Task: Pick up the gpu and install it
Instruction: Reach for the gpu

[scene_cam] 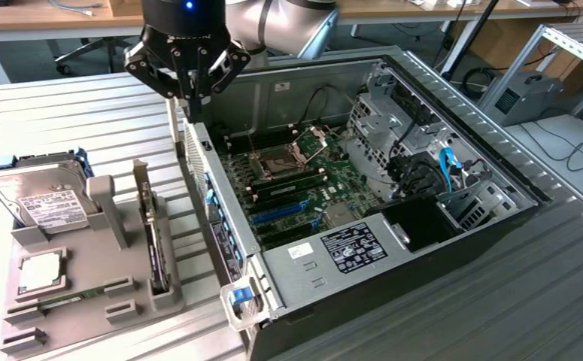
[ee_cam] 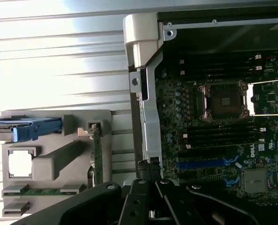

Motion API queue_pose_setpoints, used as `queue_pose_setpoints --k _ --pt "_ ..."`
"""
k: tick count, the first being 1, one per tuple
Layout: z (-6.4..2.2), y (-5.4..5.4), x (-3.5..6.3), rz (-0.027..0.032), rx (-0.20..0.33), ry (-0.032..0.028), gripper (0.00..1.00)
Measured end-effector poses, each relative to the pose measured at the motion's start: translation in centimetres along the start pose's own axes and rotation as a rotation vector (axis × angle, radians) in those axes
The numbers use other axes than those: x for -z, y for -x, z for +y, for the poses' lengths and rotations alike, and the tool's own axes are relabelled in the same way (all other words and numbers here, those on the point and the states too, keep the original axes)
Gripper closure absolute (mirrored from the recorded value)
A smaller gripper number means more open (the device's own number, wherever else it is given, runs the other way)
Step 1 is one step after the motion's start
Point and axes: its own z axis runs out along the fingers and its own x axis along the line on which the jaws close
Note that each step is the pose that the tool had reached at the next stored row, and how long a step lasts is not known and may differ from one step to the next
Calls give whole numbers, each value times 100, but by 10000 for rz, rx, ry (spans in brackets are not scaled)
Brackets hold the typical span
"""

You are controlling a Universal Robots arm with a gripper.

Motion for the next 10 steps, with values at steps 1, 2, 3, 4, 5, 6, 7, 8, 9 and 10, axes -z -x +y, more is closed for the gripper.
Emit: queue_pose_setpoints --k 1,2,3,4,5,6,7,8,9,10 --pt "0 -5 0 0 0 0 89" --pt "-1 -9 0 0 0 0 89" --pt "-1 -14 0 0 0 0 89" --pt "-1 -19 0 0 0 0 89" --pt "-2 -25 1 0 0 0 89" --pt "-2 -31 1 0 1 -1 89" --pt "-3 -36 1 0 1 0 89" --pt "-3 -41 1 0 1 0 89" --pt "-4 -48 1 0 0 0 89" --pt "-4 -53 1 0 0 0 89"
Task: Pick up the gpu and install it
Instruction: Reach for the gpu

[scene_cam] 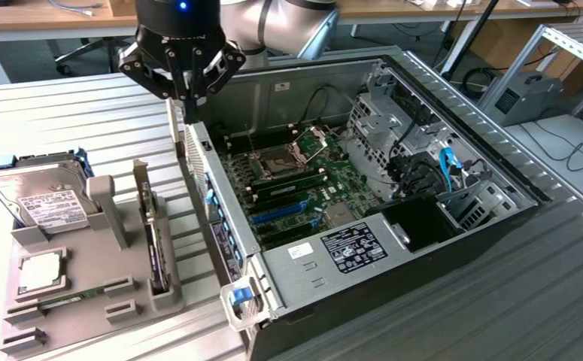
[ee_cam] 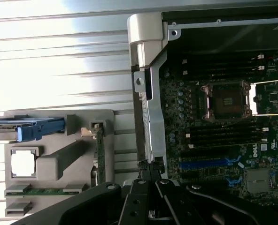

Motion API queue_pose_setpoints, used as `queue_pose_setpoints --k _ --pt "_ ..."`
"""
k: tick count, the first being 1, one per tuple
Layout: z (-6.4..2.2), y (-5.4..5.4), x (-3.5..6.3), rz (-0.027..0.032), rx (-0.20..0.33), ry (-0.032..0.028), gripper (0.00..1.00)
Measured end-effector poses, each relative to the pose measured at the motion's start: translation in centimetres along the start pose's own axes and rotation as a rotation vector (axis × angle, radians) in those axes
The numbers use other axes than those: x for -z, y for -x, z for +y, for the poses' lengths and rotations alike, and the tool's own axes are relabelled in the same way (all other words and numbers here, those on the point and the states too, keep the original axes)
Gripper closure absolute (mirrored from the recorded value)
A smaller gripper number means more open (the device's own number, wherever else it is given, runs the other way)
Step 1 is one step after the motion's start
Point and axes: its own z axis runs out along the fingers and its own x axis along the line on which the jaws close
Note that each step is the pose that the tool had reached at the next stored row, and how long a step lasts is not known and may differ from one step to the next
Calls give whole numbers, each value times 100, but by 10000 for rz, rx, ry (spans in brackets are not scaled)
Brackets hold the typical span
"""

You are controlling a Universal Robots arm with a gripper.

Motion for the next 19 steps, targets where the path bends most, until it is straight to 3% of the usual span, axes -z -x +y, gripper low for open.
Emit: queue_pose_setpoints --k 19 --pt "-8 -104 2 0 0 0 89"
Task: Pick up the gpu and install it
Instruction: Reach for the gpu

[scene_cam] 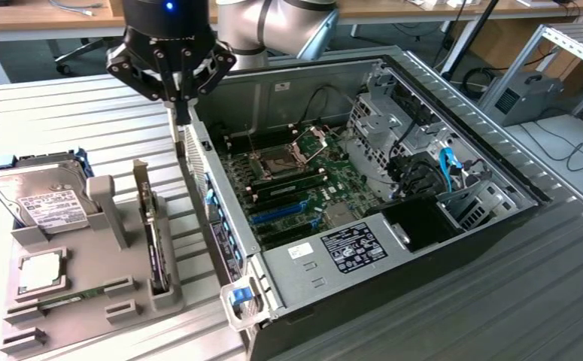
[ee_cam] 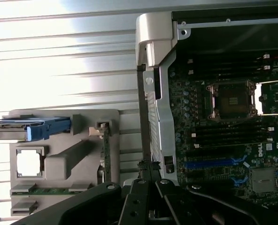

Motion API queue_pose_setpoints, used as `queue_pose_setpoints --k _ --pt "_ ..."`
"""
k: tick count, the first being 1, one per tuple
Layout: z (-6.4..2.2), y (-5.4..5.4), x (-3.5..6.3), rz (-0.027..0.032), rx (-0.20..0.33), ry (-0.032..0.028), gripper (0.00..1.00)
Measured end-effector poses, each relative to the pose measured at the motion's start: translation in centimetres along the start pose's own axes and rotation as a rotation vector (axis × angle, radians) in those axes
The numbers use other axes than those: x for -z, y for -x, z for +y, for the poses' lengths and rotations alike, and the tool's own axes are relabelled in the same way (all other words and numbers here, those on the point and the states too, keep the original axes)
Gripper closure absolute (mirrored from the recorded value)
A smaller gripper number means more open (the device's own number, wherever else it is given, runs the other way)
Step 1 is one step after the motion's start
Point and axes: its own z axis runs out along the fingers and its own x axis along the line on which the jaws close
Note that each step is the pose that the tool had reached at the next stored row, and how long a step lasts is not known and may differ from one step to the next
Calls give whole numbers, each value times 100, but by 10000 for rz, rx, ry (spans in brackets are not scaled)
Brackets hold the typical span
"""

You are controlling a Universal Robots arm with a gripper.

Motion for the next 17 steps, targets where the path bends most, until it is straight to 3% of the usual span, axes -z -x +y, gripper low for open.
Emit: queue_pose_setpoints --k 17 --pt "-9 -126 3 0 0 0 89"
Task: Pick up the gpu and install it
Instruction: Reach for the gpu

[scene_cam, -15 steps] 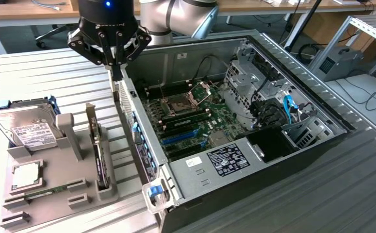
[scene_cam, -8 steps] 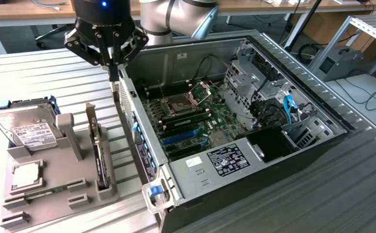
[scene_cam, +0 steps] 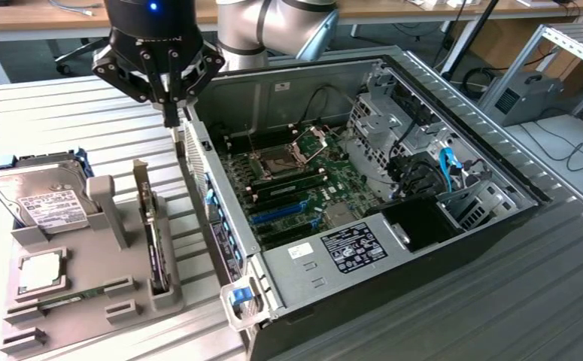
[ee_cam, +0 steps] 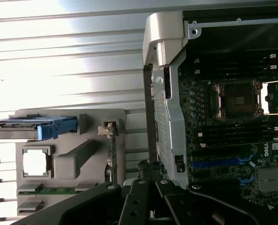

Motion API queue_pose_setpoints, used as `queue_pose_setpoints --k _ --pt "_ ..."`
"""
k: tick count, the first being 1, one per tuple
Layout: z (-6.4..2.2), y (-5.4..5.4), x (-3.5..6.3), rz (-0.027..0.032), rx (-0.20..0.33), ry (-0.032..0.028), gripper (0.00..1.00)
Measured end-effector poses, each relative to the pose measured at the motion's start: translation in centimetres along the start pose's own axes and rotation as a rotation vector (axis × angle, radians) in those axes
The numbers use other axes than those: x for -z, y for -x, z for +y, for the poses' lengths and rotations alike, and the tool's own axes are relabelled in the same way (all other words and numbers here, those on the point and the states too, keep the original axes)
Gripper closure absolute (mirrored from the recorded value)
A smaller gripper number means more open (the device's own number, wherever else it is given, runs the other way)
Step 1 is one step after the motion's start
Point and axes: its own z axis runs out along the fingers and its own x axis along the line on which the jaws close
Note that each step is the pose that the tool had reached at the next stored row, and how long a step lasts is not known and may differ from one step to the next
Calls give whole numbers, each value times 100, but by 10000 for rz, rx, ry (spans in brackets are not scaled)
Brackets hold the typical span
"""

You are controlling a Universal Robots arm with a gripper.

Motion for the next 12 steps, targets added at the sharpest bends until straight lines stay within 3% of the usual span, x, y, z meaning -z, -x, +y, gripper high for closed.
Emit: queue_pose_setpoints --k 12 --pt "-7 -87 1 -1 0 1 89"
